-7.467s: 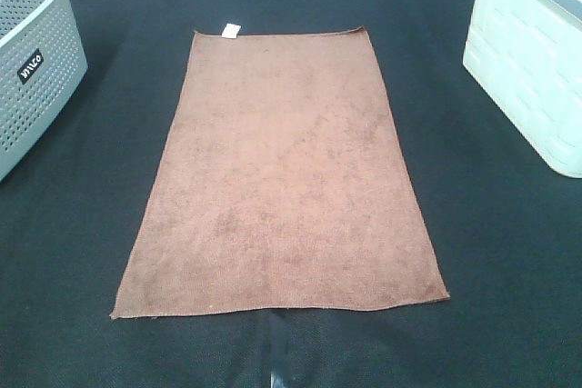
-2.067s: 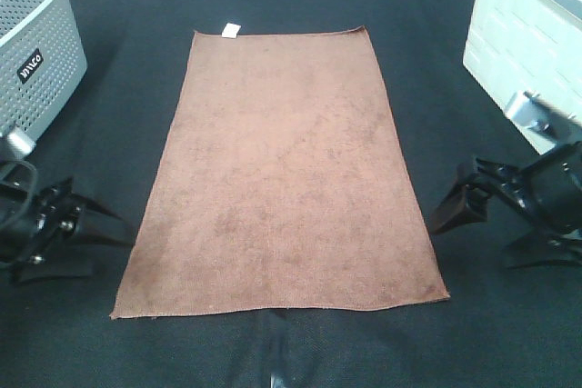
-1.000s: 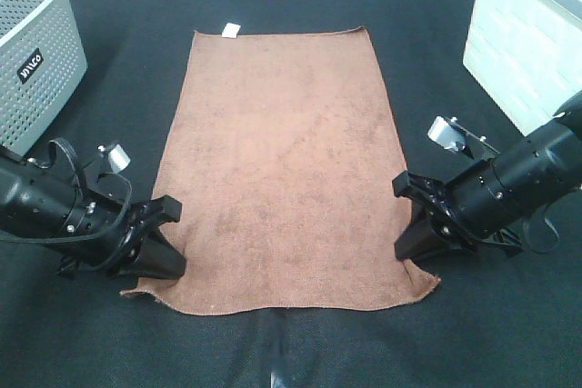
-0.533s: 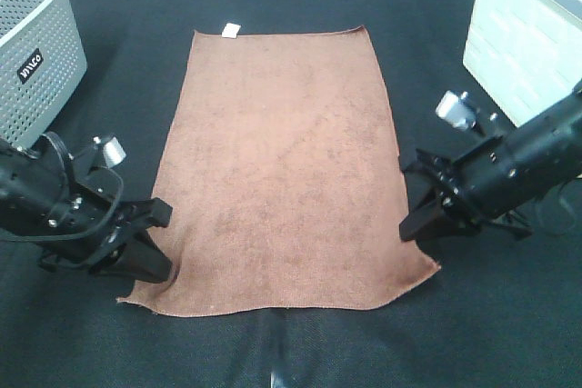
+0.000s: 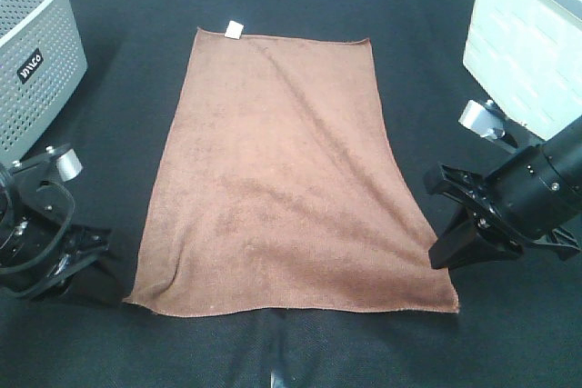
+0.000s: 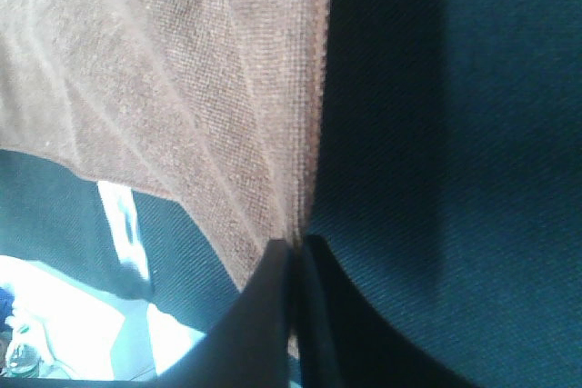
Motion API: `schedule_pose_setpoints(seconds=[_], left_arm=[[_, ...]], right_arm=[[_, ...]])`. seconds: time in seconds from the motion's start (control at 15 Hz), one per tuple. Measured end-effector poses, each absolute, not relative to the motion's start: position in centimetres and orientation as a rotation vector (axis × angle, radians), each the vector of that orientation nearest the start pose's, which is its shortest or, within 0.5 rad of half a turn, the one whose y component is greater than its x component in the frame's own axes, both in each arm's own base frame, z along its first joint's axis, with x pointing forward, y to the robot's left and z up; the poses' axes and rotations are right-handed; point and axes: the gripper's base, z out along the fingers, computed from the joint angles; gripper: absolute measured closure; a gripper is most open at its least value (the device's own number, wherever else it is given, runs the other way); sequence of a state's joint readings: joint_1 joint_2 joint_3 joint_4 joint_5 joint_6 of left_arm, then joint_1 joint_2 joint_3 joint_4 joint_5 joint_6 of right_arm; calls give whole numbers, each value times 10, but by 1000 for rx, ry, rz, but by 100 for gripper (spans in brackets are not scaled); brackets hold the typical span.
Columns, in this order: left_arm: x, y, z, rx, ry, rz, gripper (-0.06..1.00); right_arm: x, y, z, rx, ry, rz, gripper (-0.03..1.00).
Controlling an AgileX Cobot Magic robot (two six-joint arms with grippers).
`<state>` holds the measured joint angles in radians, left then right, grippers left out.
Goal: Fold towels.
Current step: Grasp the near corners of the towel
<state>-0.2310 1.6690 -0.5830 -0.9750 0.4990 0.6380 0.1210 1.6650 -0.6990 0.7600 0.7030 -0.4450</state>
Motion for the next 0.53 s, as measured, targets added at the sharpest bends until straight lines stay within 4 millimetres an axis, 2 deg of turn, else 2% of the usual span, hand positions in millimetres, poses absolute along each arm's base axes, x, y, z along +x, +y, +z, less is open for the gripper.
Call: schedule_pose_setpoints(seconds=[0.07,0.13,0.2,0.27,0.33,0.4,0.53], left_arm=[[231,-89,121,-20,2889,-654,93],[233,-87,120,-56,2870,-622,85],[236,-86,120,-79,2851,-592,72],[239,-84,120,-109,2826,-558,48],[241,-83,118,-119,2823,-548,35],[247,-85,116,-121,2825,-547,28],[263,-91,107,-115,2855,-574,26]], right_arm=[[247,71,141,43,2986,723,97],[247,71,141,42,2984,723,97],[247,71,142,41,2981,723,97],[247,71,142,42,2980,722,97],[247,70,142,43,2975,717,97],[248,70,142,45,2971,712,97],[249,70,142,49,2962,702,97]])
